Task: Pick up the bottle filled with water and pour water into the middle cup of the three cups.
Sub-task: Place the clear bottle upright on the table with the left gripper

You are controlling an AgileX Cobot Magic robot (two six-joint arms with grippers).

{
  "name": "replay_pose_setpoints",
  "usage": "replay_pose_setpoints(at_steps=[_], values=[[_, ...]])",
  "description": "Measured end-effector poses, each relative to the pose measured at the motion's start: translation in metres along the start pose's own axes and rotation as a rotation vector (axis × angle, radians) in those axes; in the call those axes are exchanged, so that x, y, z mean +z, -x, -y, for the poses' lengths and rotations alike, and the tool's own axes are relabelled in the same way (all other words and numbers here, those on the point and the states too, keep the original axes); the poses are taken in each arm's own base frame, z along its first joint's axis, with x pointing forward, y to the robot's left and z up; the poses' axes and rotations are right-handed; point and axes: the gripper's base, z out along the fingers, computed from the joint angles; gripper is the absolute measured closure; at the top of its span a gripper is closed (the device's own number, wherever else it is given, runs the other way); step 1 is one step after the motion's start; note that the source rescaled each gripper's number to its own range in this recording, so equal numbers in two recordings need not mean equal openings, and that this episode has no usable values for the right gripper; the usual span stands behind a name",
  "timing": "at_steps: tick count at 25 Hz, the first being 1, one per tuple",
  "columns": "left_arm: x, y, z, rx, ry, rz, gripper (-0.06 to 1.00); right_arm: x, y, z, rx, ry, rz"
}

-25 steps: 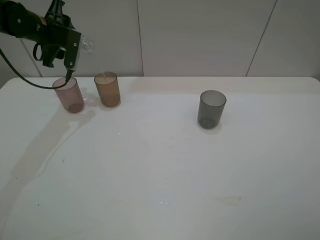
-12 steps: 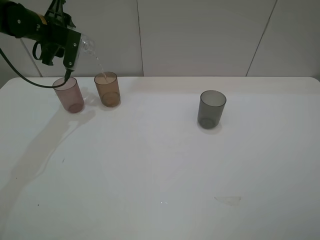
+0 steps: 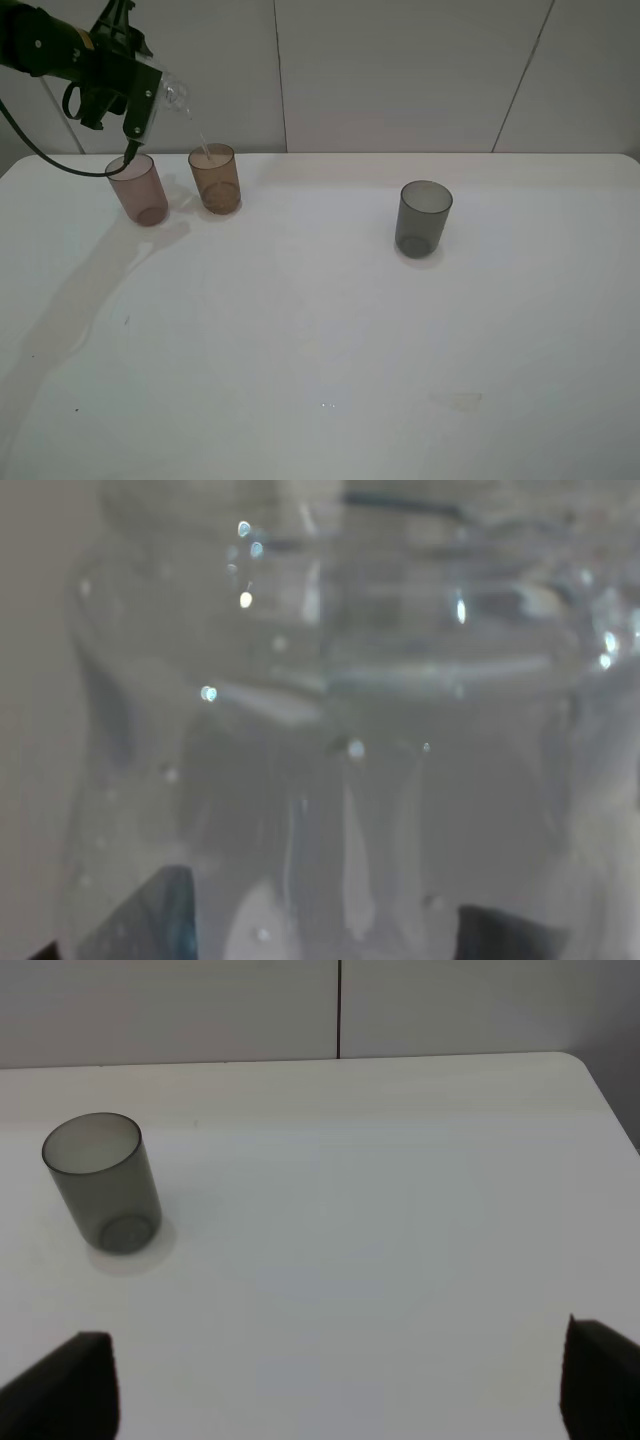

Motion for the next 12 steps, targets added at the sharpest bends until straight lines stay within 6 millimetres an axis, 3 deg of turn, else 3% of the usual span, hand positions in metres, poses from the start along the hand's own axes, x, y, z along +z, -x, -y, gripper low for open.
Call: replay_pose_setpoints(at_steps=[12], values=[[0.0021,0.0073,0.0,0.066,-0.001,0.017,0.93,0.0,0.0,0.0,0.0,0.0,0.0]])
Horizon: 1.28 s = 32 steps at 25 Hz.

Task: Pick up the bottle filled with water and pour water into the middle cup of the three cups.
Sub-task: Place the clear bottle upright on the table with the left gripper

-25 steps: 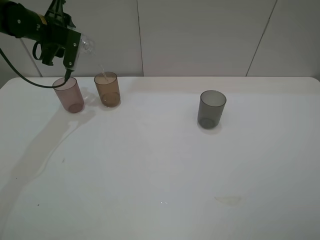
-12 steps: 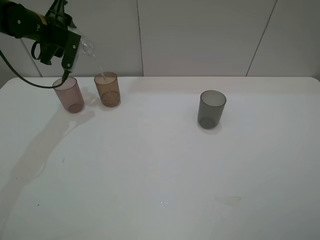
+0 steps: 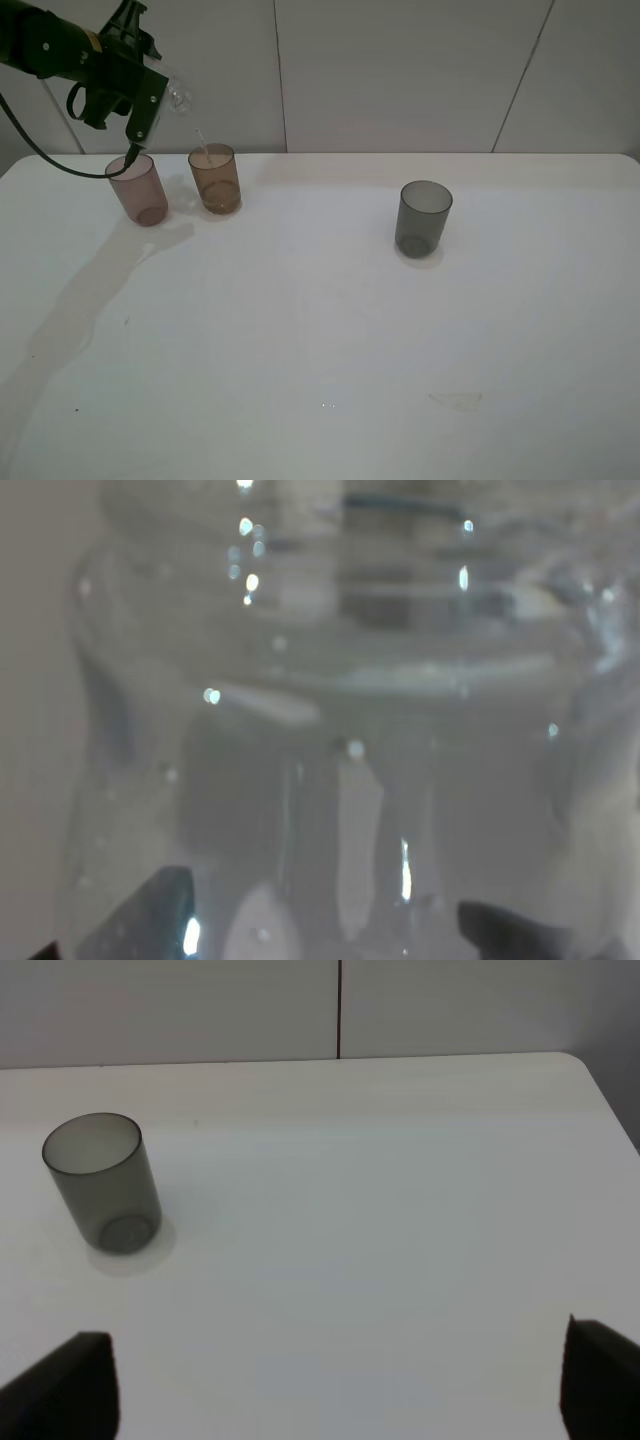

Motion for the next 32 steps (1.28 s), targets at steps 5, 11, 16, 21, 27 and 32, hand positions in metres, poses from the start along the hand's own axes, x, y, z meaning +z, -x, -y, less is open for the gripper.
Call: replay_pose_setpoints(at_steps=[5,11,16,21,27,32], values=[[0.007,0.005,0.007,0.043,-0.02,0.014,0.93,0.0,0.0,0.0,0.0,0.0,0.0],[0.009,0.008,0.009,0.068,-0.016,0.02,0.93,0.0,0.0,0.0,0.0,0.0,0.0],[0.011,0.009,0.009,0.078,-0.001,0.023,0.93,0.0,0.0,0.0,0.0,0.0,0.0],[0.012,0.011,0.008,0.099,0.023,0.025,0.93,0.0,0.0,0.0,0.0,0.0,0.0],[0.012,0.02,0.003,0.16,0.041,0.046,0.93,0.0,0.0,0.0,0.0,0.0,0.0],[0.012,0.029,-0.002,0.196,0.07,0.065,0.93,0.0,0.0,0.0,0.0,0.0,0.0]])
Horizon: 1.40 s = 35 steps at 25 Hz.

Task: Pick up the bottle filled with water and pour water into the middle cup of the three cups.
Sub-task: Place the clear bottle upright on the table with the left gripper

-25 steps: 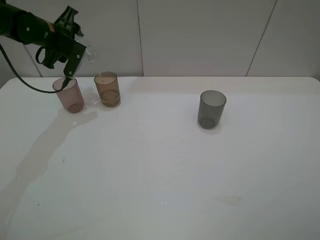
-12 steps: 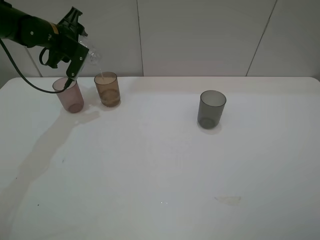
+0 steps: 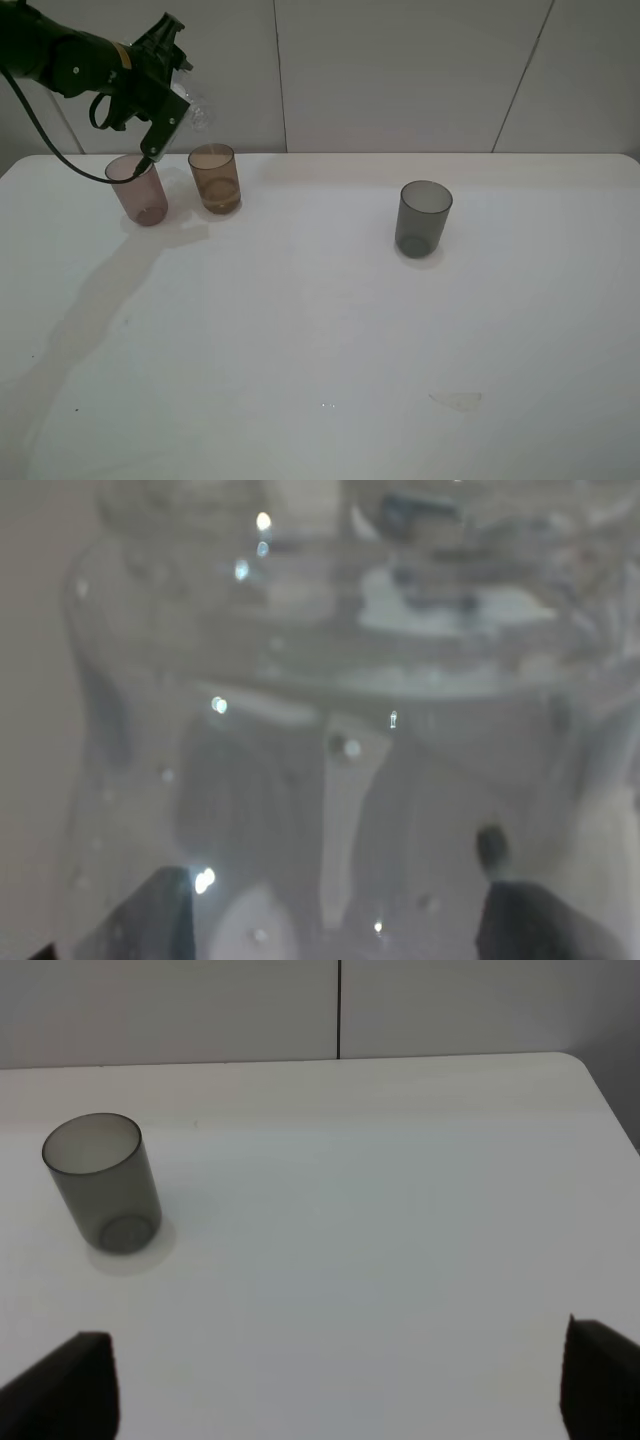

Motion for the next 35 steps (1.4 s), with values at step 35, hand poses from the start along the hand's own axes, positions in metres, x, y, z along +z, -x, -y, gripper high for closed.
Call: replay_pose_setpoints(at_steps=[35], values=[[-0.071,0.007,-0.077,-0.86,-0.029,0.05,0.93,0.0,0.0,0.0,0.0,0.0,0.0]])
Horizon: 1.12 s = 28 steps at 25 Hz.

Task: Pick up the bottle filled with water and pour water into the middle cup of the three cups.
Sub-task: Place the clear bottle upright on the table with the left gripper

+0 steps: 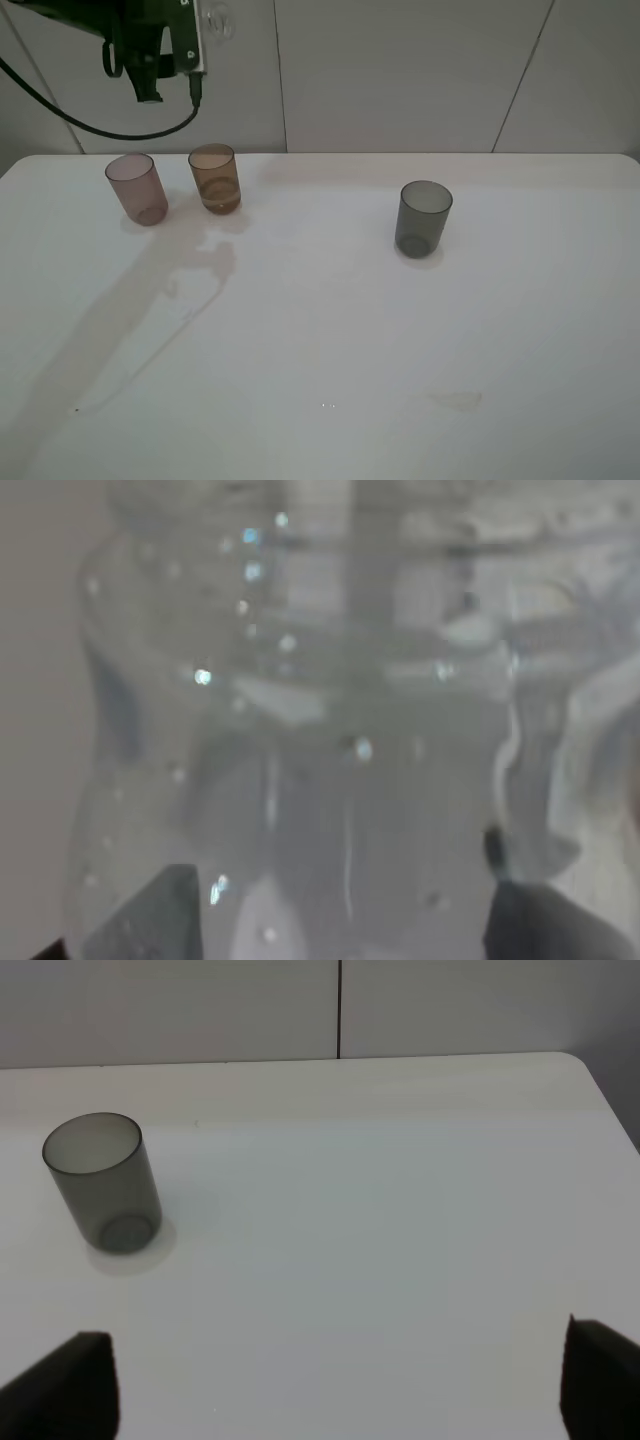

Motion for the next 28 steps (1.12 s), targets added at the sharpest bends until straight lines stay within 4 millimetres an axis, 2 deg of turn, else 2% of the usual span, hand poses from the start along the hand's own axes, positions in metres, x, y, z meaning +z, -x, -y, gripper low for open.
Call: replay_pose_setpoints(at_steps=[5,8,13,18,23,28], values=[[-0.015,0.048,0.015,-0.448,-0.133,0.078,0.93,0.0,0.0,0.0,0.0,0.0,0.0],[-0.018,0.075,0.032,-0.574,-0.208,0.116,0.93,0.0,0.0,0.0,0.0,0.0,0.0],[-0.021,0.099,0.065,-0.739,-0.266,0.161,0.93,0.0,0.0,0.0,0.0,0.0,0.0],[-0.021,0.097,0.096,-0.93,-0.196,0.156,0.93,0.0,0.0,0.0,0.0,0.0,0.0],[-0.023,0.079,0.122,-1.172,-0.093,0.174,0.93,0.0,0.0,0.0,0.0,0.0,0.0],[-0.029,0.067,0.145,-1.262,-0.051,0.276,0.93,0.0,0.0,0.0,0.0,0.0,0.0]])
